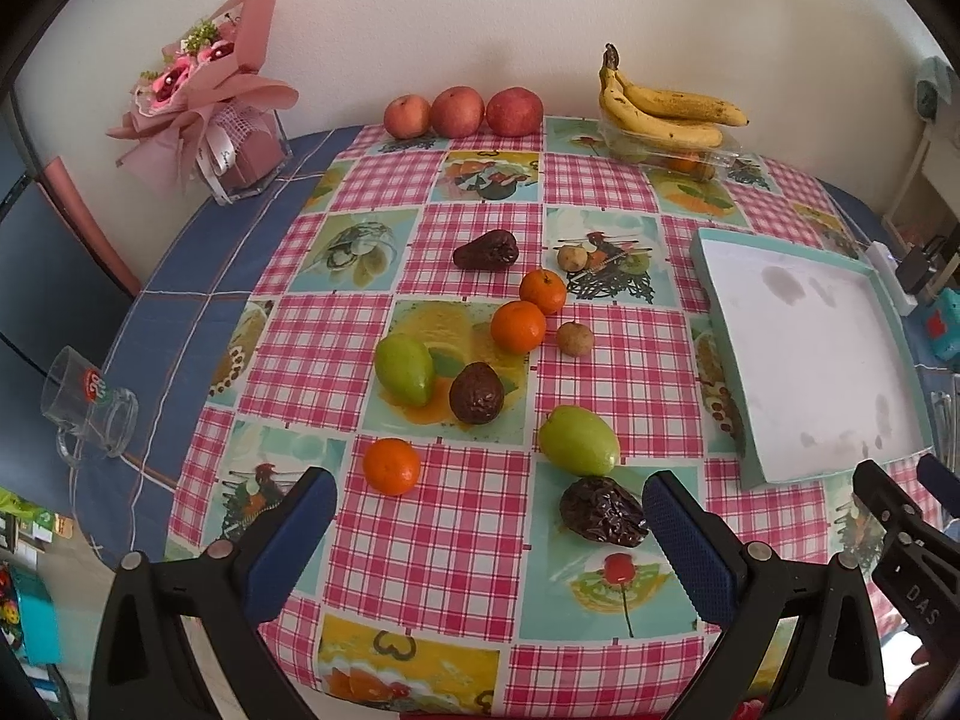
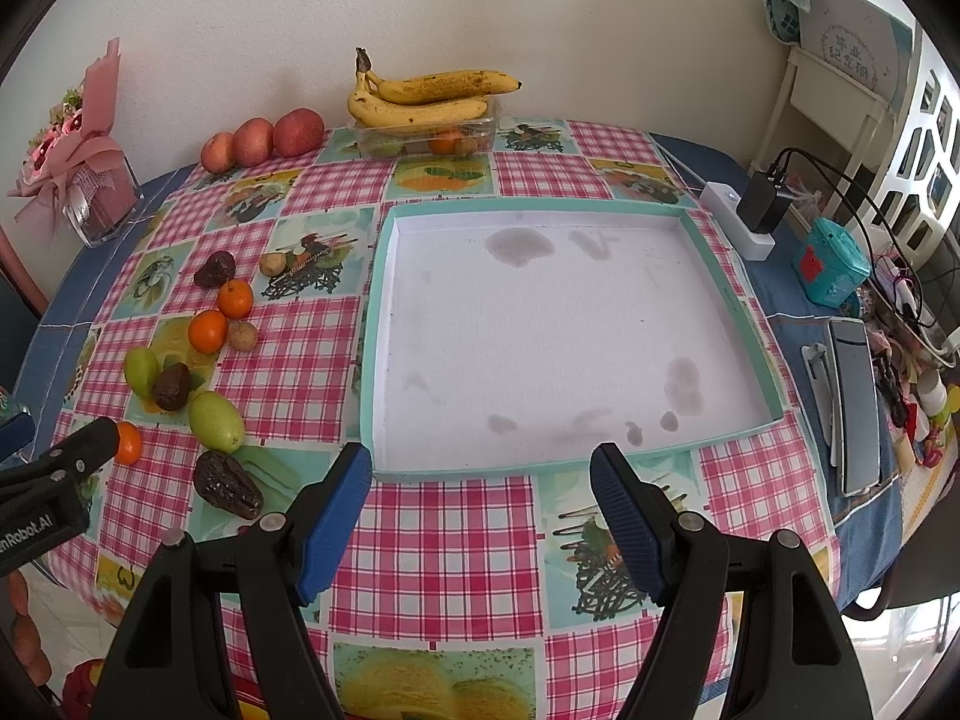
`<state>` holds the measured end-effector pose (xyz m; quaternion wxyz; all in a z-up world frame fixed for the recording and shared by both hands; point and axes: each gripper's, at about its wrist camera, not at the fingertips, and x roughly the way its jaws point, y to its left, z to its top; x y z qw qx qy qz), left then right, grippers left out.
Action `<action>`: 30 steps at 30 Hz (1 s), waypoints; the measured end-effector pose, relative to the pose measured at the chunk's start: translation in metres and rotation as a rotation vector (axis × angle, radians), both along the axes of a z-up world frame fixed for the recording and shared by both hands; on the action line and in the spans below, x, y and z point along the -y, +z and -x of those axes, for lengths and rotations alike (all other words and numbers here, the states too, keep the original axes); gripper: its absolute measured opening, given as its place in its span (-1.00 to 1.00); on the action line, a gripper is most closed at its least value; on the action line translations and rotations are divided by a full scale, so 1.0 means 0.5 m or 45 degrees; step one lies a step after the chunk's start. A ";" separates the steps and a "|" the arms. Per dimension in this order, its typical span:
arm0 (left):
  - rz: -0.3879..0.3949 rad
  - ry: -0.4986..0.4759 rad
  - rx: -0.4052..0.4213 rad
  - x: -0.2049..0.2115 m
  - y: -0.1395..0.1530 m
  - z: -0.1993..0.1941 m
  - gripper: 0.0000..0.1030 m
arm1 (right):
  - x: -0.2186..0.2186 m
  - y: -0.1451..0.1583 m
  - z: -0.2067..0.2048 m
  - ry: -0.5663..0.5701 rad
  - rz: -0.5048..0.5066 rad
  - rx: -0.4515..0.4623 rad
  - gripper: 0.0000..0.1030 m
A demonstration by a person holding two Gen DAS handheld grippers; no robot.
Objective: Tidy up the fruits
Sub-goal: 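Grasp the mandarin orange with the left tool while the right tool grasps a dark date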
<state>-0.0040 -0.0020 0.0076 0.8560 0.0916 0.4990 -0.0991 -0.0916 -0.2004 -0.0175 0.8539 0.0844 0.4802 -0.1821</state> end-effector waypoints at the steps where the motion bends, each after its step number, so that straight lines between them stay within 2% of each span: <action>1: -0.004 -0.008 0.011 -0.003 0.002 -0.001 1.00 | -0.001 -0.001 -0.001 0.001 -0.001 -0.006 0.48; 3: -0.014 -0.006 0.037 -0.018 0.009 -0.007 1.00 | -0.003 -0.002 -0.003 0.002 -0.011 -0.016 0.48; 7: 0.059 0.047 0.071 -0.074 0.029 -0.034 1.00 | -0.005 -0.001 -0.006 0.016 -0.016 -0.015 0.48; 10: 0.115 0.081 0.080 -0.117 0.035 -0.060 1.00 | -0.027 0.004 -0.023 0.107 -0.051 -0.007 0.48; 16: 0.214 0.039 0.101 -0.178 0.037 -0.096 1.00 | -0.102 0.026 -0.075 0.299 -0.106 -0.004 0.48; 19: 0.207 0.018 0.134 -0.189 0.033 -0.108 1.00 | -0.138 0.028 -0.107 0.369 -0.169 -0.019 0.48; 21: 0.191 -0.046 0.097 -0.188 0.022 -0.115 1.00 | -0.161 0.025 -0.126 0.396 -0.183 -0.043 0.48; 23: 0.174 -0.090 0.015 -0.186 0.006 -0.123 1.00 | -0.182 0.017 -0.143 0.415 -0.178 -0.079 0.48; 28: 0.075 -0.057 -0.136 -0.182 -0.051 -0.146 1.00 | -0.206 -0.022 -0.175 0.405 -0.233 -0.209 0.48; 30: 0.080 -0.065 -0.175 -0.180 -0.072 -0.148 0.99 | -0.218 -0.046 -0.184 0.412 -0.230 -0.272 0.48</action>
